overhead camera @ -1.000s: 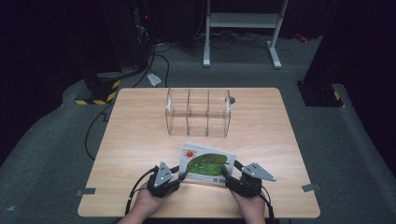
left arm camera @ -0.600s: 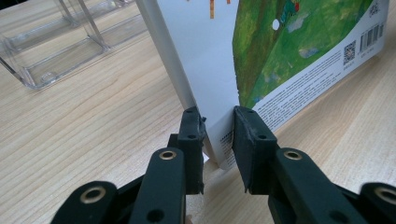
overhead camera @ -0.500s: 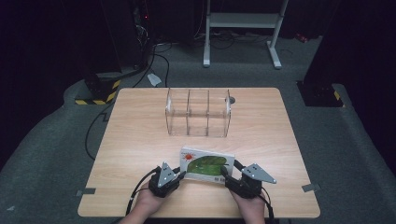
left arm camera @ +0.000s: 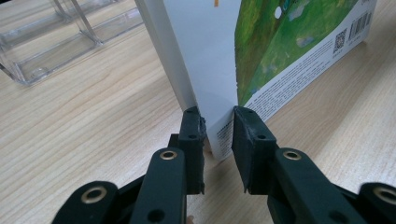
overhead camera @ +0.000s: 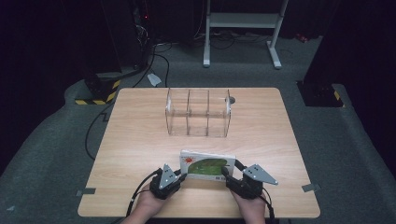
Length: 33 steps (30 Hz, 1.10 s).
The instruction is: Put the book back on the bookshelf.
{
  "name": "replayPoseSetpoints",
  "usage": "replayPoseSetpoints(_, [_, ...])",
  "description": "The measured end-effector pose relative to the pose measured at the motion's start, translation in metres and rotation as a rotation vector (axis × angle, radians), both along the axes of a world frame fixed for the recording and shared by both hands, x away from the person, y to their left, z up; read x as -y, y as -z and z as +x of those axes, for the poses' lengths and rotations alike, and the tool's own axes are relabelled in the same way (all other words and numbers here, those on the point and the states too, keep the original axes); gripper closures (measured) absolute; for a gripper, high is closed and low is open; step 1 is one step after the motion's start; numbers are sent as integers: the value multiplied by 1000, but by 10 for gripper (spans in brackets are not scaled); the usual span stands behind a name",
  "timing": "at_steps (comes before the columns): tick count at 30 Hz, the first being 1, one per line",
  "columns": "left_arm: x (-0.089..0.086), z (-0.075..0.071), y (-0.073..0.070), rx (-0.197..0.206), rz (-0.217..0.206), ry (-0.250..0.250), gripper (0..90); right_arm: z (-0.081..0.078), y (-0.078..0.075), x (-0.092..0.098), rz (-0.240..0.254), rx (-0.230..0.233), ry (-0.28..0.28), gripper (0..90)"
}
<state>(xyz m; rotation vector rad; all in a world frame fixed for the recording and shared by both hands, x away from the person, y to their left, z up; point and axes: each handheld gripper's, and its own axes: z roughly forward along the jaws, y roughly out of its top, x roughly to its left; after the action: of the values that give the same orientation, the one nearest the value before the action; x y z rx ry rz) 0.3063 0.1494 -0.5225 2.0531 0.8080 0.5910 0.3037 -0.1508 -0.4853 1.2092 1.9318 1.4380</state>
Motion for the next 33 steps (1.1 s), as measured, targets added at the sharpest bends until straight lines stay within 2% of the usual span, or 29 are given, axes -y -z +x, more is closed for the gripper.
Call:
replayPoseSetpoints(6, [2,-5,2,-5,24,-1,738,-7,1,2,-13,29,-19,428])
replayPoseSetpoints(11, [1,-4,1,-18,14,-6,731,-8,0,2,-14,37,-21,426])
replayPoseSetpoints(15, [0,-5,2,-10,6,-11,705,-8,-1,3,-7,37,-23,422])
replayPoseSetpoints(21, [0,-6,2,-7,19,-10,700,-11,-3,4,-10,65,-37,440])
replayPoseSetpoints(26, [0,-5,1,-15,13,-21,633,-11,-5,4,-9,73,-35,426])
replayPoseSetpoints(33, [-5,-1,-1,-35,-8,-57,504,-6,-6,-1,1,64,-97,350])
